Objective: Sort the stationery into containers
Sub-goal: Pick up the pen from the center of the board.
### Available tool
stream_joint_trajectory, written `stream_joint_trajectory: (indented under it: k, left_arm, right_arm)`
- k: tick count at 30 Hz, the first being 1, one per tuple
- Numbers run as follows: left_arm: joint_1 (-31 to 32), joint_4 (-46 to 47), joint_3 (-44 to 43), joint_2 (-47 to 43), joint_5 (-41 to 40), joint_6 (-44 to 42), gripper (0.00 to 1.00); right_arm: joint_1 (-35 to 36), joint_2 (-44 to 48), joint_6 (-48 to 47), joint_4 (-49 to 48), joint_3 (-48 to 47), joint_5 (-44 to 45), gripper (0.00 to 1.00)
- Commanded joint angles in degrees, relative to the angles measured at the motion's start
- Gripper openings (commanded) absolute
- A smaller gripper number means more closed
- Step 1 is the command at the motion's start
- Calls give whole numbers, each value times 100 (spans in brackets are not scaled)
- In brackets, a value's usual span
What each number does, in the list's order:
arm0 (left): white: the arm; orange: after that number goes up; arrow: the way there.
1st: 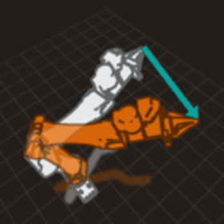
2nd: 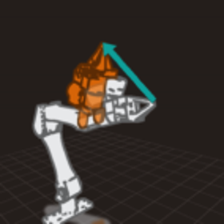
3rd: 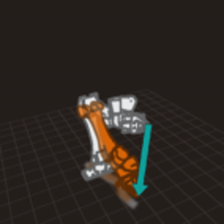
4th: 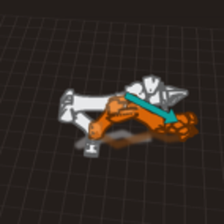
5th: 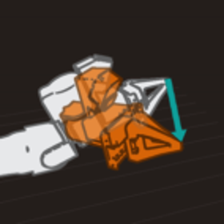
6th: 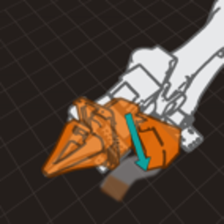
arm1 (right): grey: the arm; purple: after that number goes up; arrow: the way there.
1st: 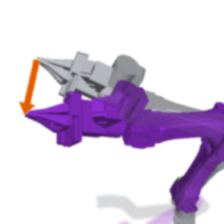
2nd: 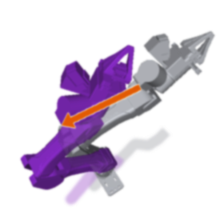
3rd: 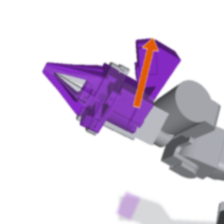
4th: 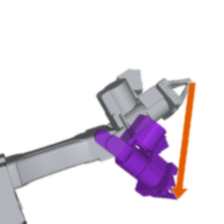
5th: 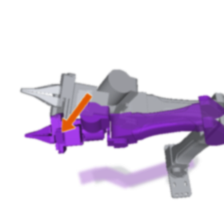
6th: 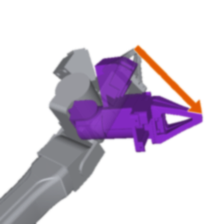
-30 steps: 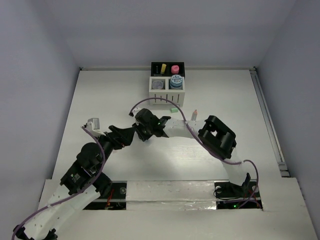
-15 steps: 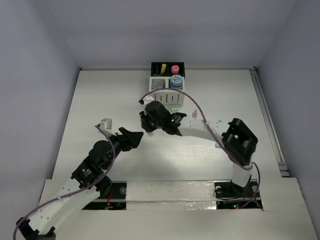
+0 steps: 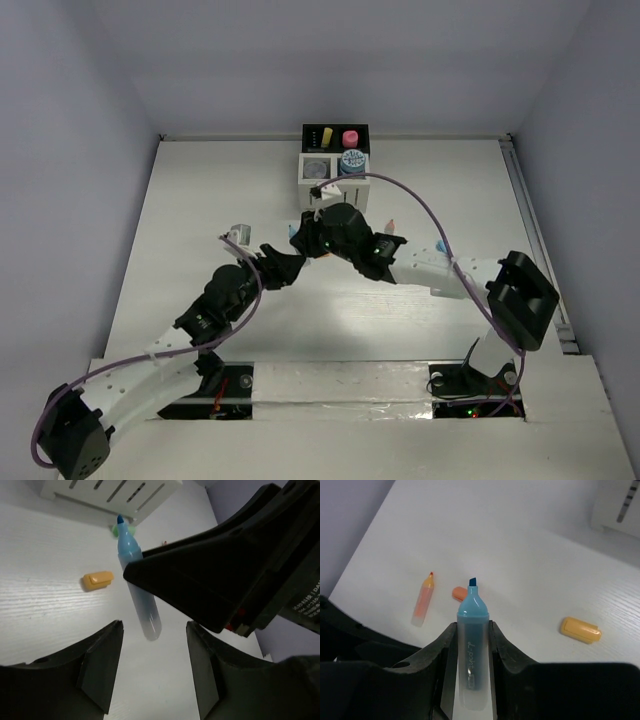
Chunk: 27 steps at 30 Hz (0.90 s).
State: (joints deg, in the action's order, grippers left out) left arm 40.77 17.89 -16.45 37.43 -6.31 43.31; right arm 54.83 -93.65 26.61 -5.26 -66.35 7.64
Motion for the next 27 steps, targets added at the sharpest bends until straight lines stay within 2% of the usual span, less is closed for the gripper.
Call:
stream_joint_trajectory:
  k: [1,6,17,22,27]
  left_arm:
    - [18,1242,1,333,120,-147,50]
    - [18,1691,-148,906,270,-182,41]
    - [18,2016,-175,1047,244,-253,41]
    - [18,2122,-350,1485,551,-419,0]
    - [18,2052,-368,1434,920,-613,0]
  right_arm:
    - [28,312,257,-581,183,-60,0]
    - [28,514,389,-898,508,-122,0]
    - [28,716,705,-1381,860,-359,0]
    - [28,830,916,-1574,1106,-272,0]
    - [28,1085,1048,-1610,1264,61,5]
